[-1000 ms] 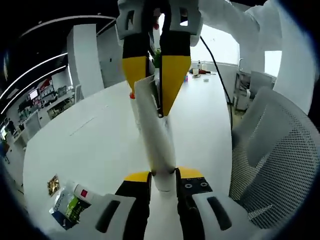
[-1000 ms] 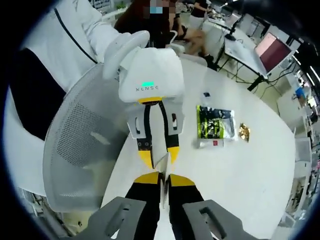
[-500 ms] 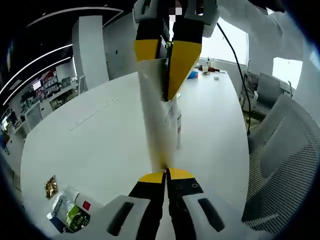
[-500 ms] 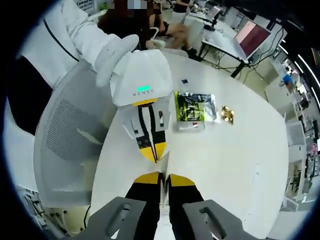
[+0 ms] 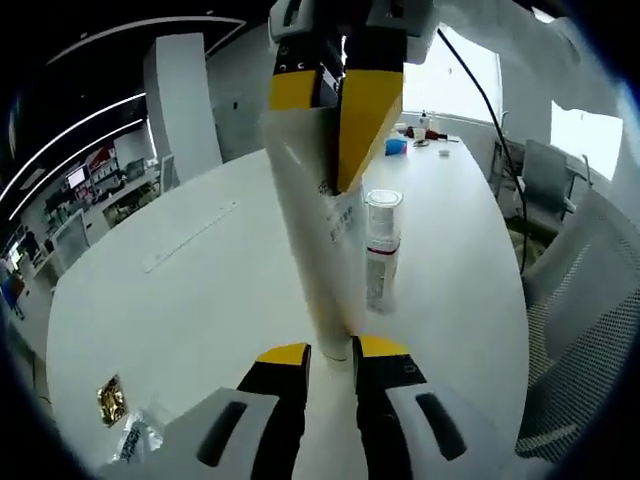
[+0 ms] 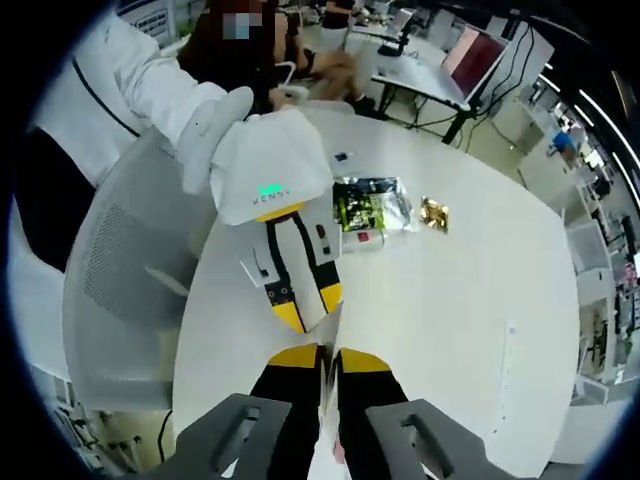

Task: Arrange the skincare products in the storage area until every visible bottle or jar stands upright without overlapping.

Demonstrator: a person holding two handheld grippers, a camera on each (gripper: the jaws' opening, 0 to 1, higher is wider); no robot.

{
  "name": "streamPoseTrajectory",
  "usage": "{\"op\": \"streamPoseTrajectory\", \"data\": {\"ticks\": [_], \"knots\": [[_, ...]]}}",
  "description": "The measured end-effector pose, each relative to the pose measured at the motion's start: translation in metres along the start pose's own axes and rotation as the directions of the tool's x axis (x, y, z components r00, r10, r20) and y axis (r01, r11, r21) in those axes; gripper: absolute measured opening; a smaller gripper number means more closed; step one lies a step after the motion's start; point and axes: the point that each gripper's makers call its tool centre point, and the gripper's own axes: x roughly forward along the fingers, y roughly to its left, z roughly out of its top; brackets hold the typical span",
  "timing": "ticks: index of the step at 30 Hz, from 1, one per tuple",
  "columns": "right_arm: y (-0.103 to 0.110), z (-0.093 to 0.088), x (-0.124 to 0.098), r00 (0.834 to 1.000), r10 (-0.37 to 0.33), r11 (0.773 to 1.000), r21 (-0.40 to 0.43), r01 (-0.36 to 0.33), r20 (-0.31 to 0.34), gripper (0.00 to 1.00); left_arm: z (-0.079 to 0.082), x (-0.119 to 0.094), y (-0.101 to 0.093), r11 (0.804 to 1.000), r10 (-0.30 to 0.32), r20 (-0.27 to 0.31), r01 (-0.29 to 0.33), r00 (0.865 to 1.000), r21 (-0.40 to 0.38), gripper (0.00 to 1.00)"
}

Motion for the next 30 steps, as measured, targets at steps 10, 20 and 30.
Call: {"op": "streamPoseTrajectory", "data": {"ticks": [10,20,30], "knots": [[-0.016,-0.013,-0.003,1.000,-0.010,0.999,0.035,0.010,-0.002,0.00,0.011,0.022,0.006,0.998,0.002,-0.011,-0.001,1.000,0.056,0.20],[-0.023,-0.024,-0.006,1.000,0.009,1.000,0.010,-0.009,-0.001,0.00,0.018,0.033,0.008,0.998,0.004,-0.018,-0.002,1.000,0.069,0.20],[-0.027,-0.032,-0.010,1.000,0.015,1.000,0.015,-0.015,0.007,0.00,0.023,0.041,0.009,0.998,0.009,-0.014,-0.008,1.000,0.056,0.19]]}}
